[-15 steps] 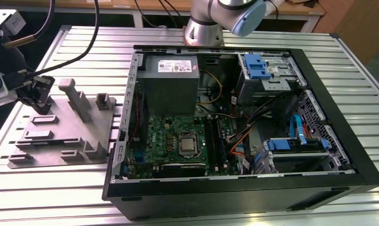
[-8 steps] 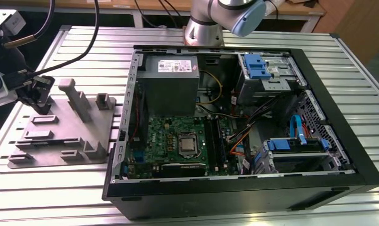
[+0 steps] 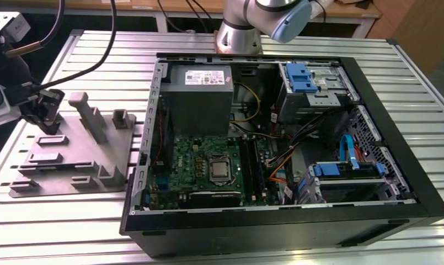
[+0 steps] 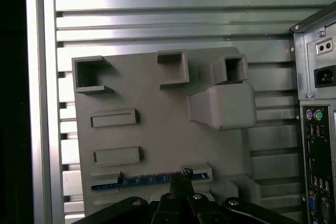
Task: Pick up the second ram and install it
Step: 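Pick up the second ram and move it above second insertion slot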
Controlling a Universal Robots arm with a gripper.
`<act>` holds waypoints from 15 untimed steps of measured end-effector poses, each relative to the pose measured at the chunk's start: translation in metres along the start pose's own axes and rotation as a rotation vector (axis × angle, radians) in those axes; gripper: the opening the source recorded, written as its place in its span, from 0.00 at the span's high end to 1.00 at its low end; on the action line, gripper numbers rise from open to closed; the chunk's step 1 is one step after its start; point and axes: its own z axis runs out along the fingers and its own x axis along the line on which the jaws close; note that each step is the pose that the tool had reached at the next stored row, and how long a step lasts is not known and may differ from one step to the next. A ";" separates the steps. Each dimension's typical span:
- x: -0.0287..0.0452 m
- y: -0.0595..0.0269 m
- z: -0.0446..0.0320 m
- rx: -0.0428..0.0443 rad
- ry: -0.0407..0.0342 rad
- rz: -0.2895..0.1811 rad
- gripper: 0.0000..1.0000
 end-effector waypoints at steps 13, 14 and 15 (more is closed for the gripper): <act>0.0003 -0.0002 0.0043 -0.0133 0.0098 -0.209 0.90; 0.0003 -0.0002 0.0046 -0.0144 0.0106 -0.227 0.90; 0.0003 -0.0002 0.0050 -0.0155 0.0114 -0.245 0.90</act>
